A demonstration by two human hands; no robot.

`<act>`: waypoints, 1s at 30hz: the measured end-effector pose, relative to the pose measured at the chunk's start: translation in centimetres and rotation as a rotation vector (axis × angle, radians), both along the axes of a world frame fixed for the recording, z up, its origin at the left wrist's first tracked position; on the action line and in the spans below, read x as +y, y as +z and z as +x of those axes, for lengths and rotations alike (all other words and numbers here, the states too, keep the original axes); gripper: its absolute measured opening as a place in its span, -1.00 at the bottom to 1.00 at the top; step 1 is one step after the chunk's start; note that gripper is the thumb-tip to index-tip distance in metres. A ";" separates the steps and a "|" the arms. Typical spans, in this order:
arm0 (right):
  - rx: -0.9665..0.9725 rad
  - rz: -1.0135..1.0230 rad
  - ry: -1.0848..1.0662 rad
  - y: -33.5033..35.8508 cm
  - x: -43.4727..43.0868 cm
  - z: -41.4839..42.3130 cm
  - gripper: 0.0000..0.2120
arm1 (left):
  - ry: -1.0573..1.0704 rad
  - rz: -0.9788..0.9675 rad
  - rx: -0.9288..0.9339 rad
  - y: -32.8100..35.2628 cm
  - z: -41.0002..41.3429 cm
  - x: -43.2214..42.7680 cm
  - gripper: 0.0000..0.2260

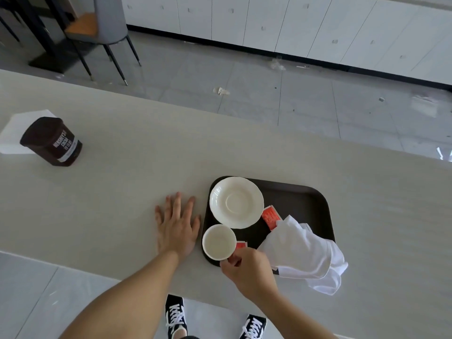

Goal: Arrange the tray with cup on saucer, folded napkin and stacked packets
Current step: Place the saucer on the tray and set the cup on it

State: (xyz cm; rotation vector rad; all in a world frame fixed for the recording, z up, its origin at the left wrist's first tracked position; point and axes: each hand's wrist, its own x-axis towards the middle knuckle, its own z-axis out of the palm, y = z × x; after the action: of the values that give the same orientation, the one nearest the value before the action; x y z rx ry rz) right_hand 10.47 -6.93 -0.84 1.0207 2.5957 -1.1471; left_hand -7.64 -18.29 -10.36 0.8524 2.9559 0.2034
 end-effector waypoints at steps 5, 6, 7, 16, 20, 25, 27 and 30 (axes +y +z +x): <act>0.050 -0.031 -0.074 0.1 -0.5 0.3 -0.69 | -0.004 0.012 0.010 0.0 0.1 0.0 -0.48; 0.061 -0.046 -0.097 0.2 -0.4 0.4 -0.69 | -0.006 0.012 0.016 0.0 0.1 -0.1 -0.48; 0.073 -0.062 -0.122 0.4 -0.4 0.5 -0.68 | -0.007 0.016 0.022 0.0 0.1 -0.1 -0.48; 0.142 -0.123 -0.327 2.8 3.1 -1.6 -0.77 | 0.017 -0.007 0.029 -0.7 -0.1 0.0 -0.49; 0.167 -0.194 -0.418 2.5 4.8 -3.8 -0.75 | 0.018 -0.006 0.024 -0.7 -0.1 0.0 -0.48; 0.176 -0.224 -0.513 1.5 5.5 -5.5 -0.74 | 0.017 -0.003 0.026 -0.5 -0.1 0.0 -0.48; 0.182 -0.208 -0.514 1.1 5.5 -5.9 -0.72 | 0.016 -0.004 0.022 -0.6 -0.2 -0.1 -0.48; 0.179 -0.212 -0.548 0.2 5.4 -6.3 -0.73 | 0.019 -0.011 0.018 -0.6 -0.2 -0.1 -0.48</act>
State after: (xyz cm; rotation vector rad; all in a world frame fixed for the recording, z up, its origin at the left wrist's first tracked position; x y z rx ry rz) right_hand 4.21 -1.56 -0.67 1.7040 2.3020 -1.6536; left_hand -7.81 -18.35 -10.97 0.8297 2.9799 0.1813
